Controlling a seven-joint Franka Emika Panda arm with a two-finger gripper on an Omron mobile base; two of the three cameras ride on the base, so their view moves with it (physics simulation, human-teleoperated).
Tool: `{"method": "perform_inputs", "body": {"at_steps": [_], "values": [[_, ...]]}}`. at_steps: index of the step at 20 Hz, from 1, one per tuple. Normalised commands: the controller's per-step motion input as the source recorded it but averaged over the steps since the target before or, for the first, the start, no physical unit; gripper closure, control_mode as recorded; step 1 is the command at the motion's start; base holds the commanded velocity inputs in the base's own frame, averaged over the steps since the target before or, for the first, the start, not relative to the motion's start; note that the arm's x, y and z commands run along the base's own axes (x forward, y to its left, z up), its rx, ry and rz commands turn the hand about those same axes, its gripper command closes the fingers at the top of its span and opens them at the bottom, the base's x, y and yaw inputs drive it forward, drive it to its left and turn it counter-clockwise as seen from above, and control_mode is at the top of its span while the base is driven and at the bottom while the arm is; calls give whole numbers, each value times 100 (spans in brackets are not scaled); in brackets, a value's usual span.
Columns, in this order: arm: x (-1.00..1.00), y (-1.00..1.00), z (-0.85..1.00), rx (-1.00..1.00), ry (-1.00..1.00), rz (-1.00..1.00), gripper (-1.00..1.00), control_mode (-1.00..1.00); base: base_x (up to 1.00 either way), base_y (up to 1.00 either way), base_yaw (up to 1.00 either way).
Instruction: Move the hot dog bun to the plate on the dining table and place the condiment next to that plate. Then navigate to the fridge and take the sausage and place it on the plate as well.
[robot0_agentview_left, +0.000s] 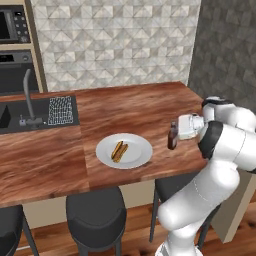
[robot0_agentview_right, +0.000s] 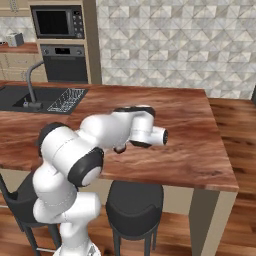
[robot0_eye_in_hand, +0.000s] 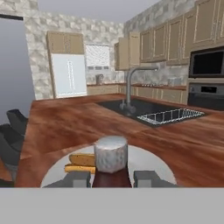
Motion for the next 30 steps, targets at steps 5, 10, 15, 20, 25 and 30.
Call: {"method": "perform_inputs", "body": {"at_steps": [5, 10, 15, 20, 25, 30], "values": [[0, 0, -3, 14, -6, 14, 100, -100, 0, 0, 0], [-5, 6, 0, 6, -10, 9, 100, -100, 0, 0, 0], [0, 5, -15, 0, -7, 3, 100, -100, 0, 0, 0], [1, 7, -28, 0, -1, 1, 100, -100, 0, 0, 0], [10, 18, -26, 0, 0, 0, 100, -100, 0, 0, 0], [0, 37, -3, 0, -2, 3, 100, -100, 0, 0, 0]]}}
